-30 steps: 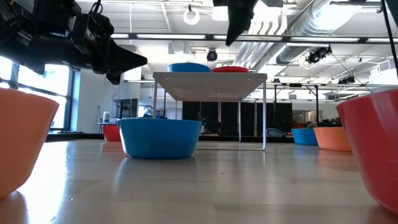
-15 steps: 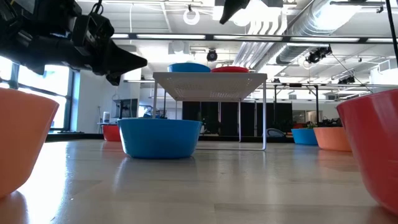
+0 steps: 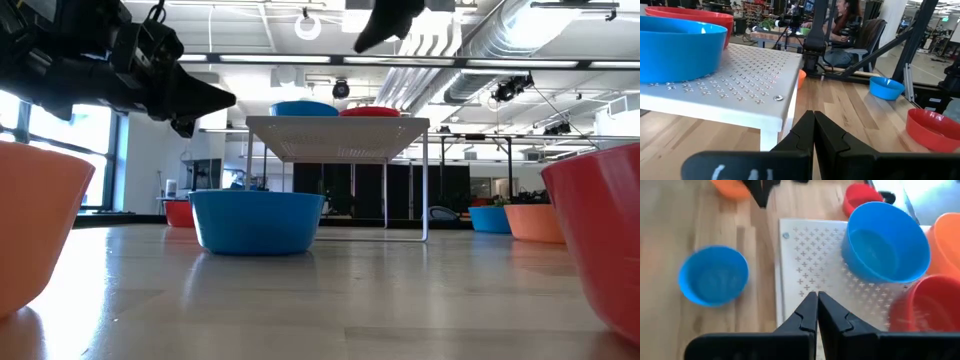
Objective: Pick & Place Mini bowls
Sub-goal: Stack the orange bowl on top of the orange bowl on the shelf
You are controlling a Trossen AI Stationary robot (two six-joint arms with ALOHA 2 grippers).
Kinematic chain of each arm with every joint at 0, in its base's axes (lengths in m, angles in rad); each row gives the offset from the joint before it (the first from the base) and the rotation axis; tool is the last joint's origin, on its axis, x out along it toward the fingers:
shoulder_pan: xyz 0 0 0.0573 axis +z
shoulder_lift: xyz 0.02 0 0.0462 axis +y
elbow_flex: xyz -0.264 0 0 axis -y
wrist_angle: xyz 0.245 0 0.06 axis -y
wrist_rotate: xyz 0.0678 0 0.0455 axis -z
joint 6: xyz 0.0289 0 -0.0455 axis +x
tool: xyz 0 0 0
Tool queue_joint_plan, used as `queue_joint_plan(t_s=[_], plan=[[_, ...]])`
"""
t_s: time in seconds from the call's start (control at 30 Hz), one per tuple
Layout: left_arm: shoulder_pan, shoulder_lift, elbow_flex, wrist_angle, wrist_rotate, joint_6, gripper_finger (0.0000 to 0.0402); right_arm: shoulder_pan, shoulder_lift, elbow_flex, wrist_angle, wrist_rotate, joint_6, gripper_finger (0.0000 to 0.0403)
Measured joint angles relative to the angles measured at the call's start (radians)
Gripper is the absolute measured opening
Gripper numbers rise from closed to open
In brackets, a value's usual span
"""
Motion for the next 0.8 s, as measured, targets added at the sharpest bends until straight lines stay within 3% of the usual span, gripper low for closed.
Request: queue_joint_plan(t_s=[0.17,0.3,0.53,0.67,0.8], plan=[[0.0,0.0,0.0,0.002,-0.002,0.0,0.0001,0.023,-0.226,-0.298,0.189,0.029,0.159,0.0],[0.0,0.0,0.0,0.002,-0.004,0.0,0.0001,0.089,-0.398,-0.433,0.159,0.168,0.347,0.0],[0.0,0.0,0.0,0.001,-0.005,0.0,0.0001,0.261,-0.544,-0.479,-0.231,0.411,0.762,0.0001],[0.0,0.0,0.0,0.0,-0.006,0.0,0.0001,0.324,-0.534,-0.473,-0.449,0.405,0.994,0.0001],[0.0,0.0,0.0,-0.001,-0.006,0.0,0.0001,0.36,-0.493,-0.472,-0.584,0.316,1.147,0.0018]])
